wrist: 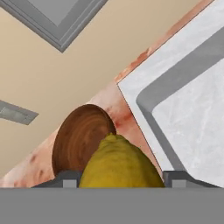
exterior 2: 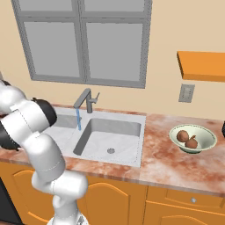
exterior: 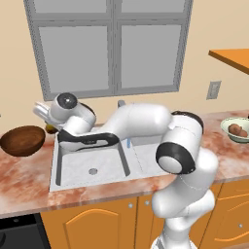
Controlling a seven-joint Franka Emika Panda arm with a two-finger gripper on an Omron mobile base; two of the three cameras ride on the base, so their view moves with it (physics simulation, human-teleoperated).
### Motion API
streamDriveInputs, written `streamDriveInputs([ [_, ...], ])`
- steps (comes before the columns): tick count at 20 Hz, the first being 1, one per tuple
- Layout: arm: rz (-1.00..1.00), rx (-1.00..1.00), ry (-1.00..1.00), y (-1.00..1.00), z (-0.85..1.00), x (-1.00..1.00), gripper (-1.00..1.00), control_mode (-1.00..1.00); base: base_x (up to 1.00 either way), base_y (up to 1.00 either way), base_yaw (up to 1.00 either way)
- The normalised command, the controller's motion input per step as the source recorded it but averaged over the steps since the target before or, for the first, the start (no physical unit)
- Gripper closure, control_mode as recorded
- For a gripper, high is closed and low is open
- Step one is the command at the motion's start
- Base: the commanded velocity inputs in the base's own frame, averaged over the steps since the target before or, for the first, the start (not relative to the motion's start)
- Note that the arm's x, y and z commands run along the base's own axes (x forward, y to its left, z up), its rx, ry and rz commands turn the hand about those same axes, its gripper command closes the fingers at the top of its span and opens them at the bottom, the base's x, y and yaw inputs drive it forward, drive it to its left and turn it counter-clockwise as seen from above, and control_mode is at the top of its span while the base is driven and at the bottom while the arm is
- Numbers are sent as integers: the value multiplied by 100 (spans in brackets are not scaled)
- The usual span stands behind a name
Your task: Pick the onions from the sink and place them in one bowl. Place the lemon in the other bowl. Then turn off the sink faucet.
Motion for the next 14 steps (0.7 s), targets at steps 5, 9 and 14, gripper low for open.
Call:
streamDriveInputs([
  [5,-5,6,0,36,23,-8,100,-100,0,0,0],
  [9,-8,0,2,36,5,-4,100,-100,0,0,0],
  [14,-8,0,12,42,0,-5,100,-100,0,0,0],
])
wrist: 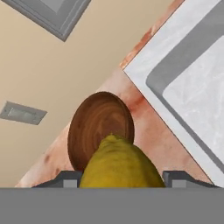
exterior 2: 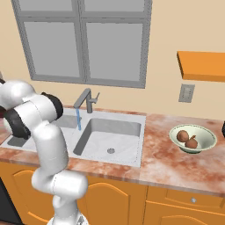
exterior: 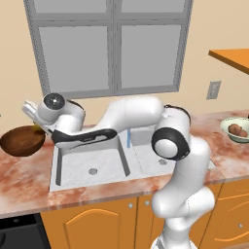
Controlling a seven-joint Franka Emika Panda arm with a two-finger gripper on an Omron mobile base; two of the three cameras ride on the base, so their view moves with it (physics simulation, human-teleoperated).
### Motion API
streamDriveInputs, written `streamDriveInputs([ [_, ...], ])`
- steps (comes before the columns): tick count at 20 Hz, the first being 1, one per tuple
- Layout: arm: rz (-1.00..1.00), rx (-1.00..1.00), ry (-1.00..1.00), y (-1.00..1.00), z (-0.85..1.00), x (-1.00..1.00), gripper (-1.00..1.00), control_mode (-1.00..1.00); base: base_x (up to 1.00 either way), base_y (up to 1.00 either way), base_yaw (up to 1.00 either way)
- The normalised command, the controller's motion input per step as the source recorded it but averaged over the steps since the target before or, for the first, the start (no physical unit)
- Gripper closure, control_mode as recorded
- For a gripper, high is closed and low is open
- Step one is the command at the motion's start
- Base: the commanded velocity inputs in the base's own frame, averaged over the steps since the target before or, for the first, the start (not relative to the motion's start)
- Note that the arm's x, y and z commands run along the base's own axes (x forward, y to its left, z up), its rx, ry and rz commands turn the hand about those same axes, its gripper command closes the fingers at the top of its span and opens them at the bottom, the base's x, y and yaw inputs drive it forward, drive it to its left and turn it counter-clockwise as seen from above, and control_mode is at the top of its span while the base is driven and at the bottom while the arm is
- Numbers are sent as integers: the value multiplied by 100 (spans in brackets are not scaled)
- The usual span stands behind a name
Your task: Pick the onions from the sink and place them in one bowl. Place the lemon in the other bowl. Then turn off the sink faucet.
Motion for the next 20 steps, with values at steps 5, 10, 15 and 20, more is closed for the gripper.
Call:
streamDriveInputs([
  [5,-6,0,22,44,-1,0,100,-100,0,0,0],
  [10,-6,0,11,28,-9,1,100,-100,0,0,0],
  [15,-6,0,0,2,-26,8,100,-100,0,0,0],
  [20,-3,0,0,0,-39,2,100,-100,0,0,0],
])
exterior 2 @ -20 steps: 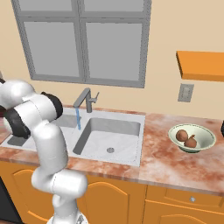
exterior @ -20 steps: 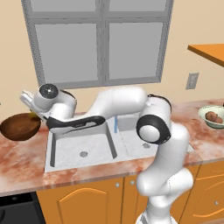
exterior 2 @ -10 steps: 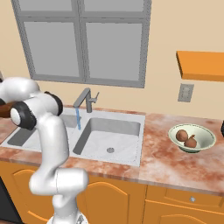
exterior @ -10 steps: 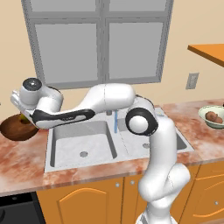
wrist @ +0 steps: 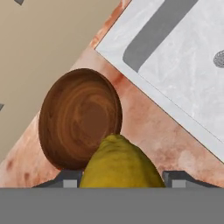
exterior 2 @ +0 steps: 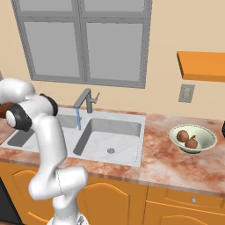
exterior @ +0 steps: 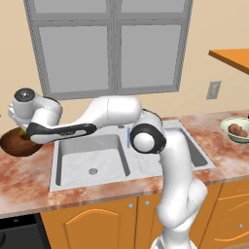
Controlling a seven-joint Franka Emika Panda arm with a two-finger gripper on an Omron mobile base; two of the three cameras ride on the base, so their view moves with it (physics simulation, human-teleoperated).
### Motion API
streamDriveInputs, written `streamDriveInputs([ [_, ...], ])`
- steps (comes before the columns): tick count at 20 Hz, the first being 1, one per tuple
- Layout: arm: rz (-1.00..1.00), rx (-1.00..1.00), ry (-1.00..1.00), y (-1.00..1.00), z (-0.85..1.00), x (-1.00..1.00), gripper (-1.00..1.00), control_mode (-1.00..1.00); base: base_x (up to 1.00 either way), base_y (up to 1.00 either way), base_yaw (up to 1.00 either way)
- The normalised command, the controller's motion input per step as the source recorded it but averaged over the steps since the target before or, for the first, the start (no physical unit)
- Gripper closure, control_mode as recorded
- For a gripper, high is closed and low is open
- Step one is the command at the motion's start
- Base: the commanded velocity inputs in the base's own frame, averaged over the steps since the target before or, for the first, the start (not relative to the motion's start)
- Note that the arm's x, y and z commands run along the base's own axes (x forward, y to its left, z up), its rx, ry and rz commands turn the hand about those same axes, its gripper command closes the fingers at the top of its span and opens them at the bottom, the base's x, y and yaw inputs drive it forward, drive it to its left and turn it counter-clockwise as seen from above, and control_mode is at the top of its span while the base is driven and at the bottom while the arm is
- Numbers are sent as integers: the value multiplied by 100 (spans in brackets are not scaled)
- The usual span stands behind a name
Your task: Pick the onions from the sink and place them in one bowl. Place the lemon in the other bowl. Then turn off the sink faucet.
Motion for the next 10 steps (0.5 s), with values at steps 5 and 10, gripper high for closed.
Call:
streamDriveInputs([
  [5,0,0,0,0,-46,20,100,-100,0,0,0],
  [10,-2,0,0,0,-27,71,100,-100,0,0,0],
])
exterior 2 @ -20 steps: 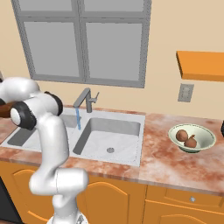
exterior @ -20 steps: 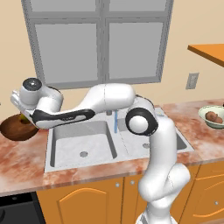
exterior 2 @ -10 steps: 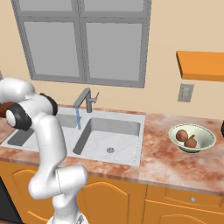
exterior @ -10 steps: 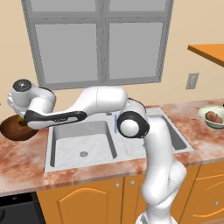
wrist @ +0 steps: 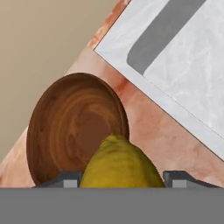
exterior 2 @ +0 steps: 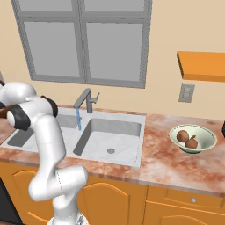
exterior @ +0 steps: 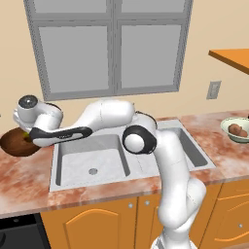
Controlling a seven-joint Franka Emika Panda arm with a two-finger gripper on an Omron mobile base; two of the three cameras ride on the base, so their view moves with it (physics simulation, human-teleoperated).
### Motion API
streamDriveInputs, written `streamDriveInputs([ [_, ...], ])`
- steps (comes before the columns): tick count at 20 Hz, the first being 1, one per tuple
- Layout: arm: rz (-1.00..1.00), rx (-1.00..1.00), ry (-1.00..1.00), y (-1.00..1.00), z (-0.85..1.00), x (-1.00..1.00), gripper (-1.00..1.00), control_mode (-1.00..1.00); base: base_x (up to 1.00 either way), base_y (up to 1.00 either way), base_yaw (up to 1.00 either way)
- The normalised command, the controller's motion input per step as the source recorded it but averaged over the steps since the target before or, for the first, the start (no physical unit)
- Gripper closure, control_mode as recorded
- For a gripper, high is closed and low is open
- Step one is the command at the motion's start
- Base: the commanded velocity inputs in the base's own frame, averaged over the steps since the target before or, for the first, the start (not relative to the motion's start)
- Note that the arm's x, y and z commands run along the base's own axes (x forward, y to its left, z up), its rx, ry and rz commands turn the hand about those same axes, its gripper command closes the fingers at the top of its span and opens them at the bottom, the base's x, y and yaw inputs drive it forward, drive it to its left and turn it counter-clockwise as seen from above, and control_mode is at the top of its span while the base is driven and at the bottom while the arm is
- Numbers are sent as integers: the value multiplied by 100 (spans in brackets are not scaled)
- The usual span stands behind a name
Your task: Pick the onions from the sink and place them in one bowl. Place the lemon in the other bowl. Then turn off the sink faucet.
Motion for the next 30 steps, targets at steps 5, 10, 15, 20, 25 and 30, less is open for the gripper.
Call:
streamDriveInputs([
  [5,-4,0,0,1,-19,78,100,-100,0,0,0],
  [10,-10,0,0,19,-12,32,-100,-100,0,0,0],
  [15,-14,0,4,0,47,-2,-100,-100,0,0,0],
  [20,-13,0,5,0,49,-6,-100,-100,0,0,0],
  [25,-10,0,6,9,1,0,-100,-100,0,0,0],
  [30,-11,0,1,-9,29,-22,-100,-100,0,0,0],
])
